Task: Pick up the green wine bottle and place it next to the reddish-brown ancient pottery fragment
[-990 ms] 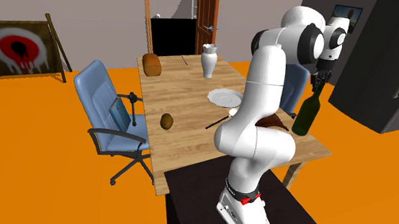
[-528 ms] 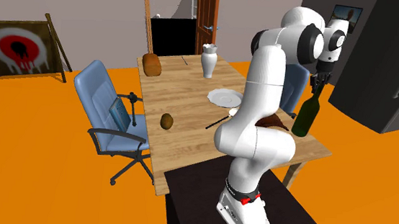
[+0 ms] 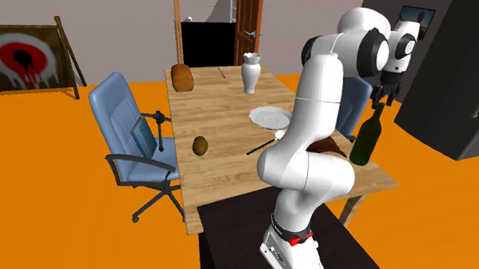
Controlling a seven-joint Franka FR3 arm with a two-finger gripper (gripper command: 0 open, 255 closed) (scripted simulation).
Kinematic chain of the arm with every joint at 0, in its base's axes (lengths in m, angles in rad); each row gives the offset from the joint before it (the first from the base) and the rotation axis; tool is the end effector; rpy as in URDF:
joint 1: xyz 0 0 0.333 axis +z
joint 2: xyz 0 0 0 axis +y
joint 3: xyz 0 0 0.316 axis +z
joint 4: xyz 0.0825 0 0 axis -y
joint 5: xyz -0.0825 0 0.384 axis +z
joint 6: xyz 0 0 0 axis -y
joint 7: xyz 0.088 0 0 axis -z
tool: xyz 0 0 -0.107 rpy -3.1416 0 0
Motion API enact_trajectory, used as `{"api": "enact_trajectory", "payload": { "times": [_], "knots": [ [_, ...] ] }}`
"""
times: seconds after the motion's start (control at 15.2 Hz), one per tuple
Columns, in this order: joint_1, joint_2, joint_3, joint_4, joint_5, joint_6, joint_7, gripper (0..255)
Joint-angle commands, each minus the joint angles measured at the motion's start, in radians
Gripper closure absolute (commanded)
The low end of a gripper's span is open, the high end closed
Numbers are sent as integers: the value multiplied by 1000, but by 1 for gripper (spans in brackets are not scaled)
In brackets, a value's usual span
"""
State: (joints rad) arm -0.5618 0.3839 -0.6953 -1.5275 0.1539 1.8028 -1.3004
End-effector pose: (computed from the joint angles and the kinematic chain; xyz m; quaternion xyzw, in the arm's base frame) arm 0.2691 -0.5940 0.4766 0.9987 0.0200 -0.0474 0.0043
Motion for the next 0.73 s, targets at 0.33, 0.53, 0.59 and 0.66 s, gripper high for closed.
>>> {"api": "enact_trajectory", "payload": {
  "times": [0.33, 0.53, 0.59, 0.66],
  "knots": [
    [-11, 2, -2, 113, -1, -110, 5, 0],
    [-11, 2, -2, 113, -1, -110, 5, 0],
    [-11, 2, -2, 113, -1, -110, 5, 0],
    [-11, 2, -2, 113, -1, -110, 5, 0]
  ]
}}
